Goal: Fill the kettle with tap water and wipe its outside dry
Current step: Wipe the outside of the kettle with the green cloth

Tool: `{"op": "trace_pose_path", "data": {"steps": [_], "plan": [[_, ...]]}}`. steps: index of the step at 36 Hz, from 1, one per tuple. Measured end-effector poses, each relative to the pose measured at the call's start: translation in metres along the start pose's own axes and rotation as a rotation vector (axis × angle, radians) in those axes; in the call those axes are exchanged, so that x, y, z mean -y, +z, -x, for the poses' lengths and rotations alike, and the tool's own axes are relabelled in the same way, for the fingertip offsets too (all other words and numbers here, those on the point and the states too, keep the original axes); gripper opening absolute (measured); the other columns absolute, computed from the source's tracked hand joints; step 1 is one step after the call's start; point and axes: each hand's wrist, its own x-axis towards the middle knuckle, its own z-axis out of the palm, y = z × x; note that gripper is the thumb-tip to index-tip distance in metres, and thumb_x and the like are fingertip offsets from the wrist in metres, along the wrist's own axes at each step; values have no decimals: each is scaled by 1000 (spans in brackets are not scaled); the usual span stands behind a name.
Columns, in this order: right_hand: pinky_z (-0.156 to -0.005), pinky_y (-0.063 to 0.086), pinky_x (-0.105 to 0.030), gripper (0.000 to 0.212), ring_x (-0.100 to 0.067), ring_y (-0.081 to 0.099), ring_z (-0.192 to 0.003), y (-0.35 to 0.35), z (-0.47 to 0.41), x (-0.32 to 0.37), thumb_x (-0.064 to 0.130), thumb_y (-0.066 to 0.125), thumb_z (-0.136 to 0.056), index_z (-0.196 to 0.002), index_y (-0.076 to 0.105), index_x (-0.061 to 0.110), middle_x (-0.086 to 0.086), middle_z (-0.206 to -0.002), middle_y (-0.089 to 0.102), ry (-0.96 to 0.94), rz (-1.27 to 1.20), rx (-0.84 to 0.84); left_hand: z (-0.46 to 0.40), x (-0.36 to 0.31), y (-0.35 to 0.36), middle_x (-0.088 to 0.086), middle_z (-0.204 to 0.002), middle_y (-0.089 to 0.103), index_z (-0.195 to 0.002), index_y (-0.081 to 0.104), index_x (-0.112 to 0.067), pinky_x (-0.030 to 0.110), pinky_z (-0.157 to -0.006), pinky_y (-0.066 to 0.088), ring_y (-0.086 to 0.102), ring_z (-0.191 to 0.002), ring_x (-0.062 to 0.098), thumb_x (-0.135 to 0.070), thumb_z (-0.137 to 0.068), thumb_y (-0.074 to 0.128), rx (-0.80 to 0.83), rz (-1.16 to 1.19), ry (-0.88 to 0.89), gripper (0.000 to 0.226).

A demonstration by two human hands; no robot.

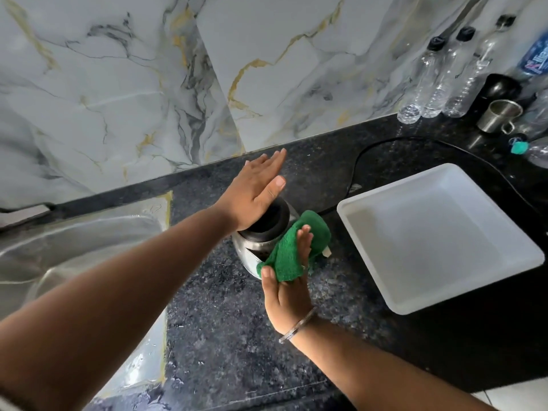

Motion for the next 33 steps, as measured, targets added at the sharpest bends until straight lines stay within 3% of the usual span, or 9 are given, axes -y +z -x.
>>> {"op": "trace_pose_path", "data": {"steps": [6, 12, 15, 17, 19, 22, 24, 30, 33], "plan": [[-121, 0, -39, 74, -30, -11, -148, -5, 12, -26, 48, 29, -98, -150, -16, 21, 3, -160, -22, 72, -29, 20, 0, 0, 0, 12, -175, 24, -167, 19, -14, 57, -132, 9, 14, -163, 32, -91, -85, -2, 3, -18, 3, 114], [-97, 47, -55, 75, -47, 43, -130, -35, 17, -69, 31, 46, -85, -142, 26, -12, -32, -146, 36, 223, 436, 299, 0, 0, 0, 12, -173, 28, -167, 22, -16, 58, -131, 10, 18, -163, 33, -82, -93, 6, -5, -25, -4, 100], [-85, 54, -46, 72, -44, 55, -117, -59, -6, -39, 43, 35, -89, -144, 32, -3, -32, -140, 46, 437, 350, 329, 0, -2, 0, 12, -173, 29, -167, 23, -15, 57, -132, 10, 19, -163, 34, -86, -90, 2, -6, -23, -3, 107], [-79, 45, -34, 55, -31, 58, -95, -78, -25, -19, 44, 36, -98, -131, 49, 3, -25, -127, 57, 617, 173, 293, 1, -2, 0, 12, -173, 29, -167, 22, -16, 54, -132, 8, 19, -163, 33, -92, -83, -4, -6, -14, -4, 116], [-93, 39, -30, 46, -19, 55, -98, -96, -48, -14, 46, 43, -97, -121, 59, 11, -11, -122, 62, 710, -120, 169, 1, -2, 0, 11, -174, 27, -168, 19, -16, 47, -133, 5, 18, -163, 32, -92, -82, -5, -13, 4, -1, 117], [-111, 34, -42, 73, -13, 59, -116, -103, -87, -10, 77, 56, -70, -118, 66, 24, 6, -124, 66, 685, -337, 206, 2, -2, 1, 14, -174, 26, -168, 8, -14, 43, -132, 3, 20, -162, 30, -89, -85, -2, -40, 45, 10, 113], [-111, 36, -44, 79, -14, 58, -120, -92, -112, -5, 77, 61, -64, -122, 64, 24, 4, -127, 65, 737, -432, 348, 2, 0, 2, 17, -173, 27, -168, 1, -12, 50, -133, 6, 21, -161, 29, -88, -88, 0, -60, 71, 17, 110], [-96, 45, -37, 37, -18, 64, -97, -51, -158, 3, 57, 50, -86, -85, 66, 24, -2, -104, 69, 731, -252, 434, 1, 1, 2, 14, -175, 21, -167, -9, -14, 49, -134, 1, 14, -164, 25, -87, -89, 2, -77, 119, 6, 108], [-98, 40, -33, 37, -20, 59, -103, -44, -150, -24, 43, 45, -96, -108, 65, 15, -7, -113, 65, 810, -188, 417, 2, -2, 1, 12, -171, 33, -168, -2, -11, 51, -133, 5, 24, -161, 24, -80, -95, 7, -75, 99, -2, 101]]}}
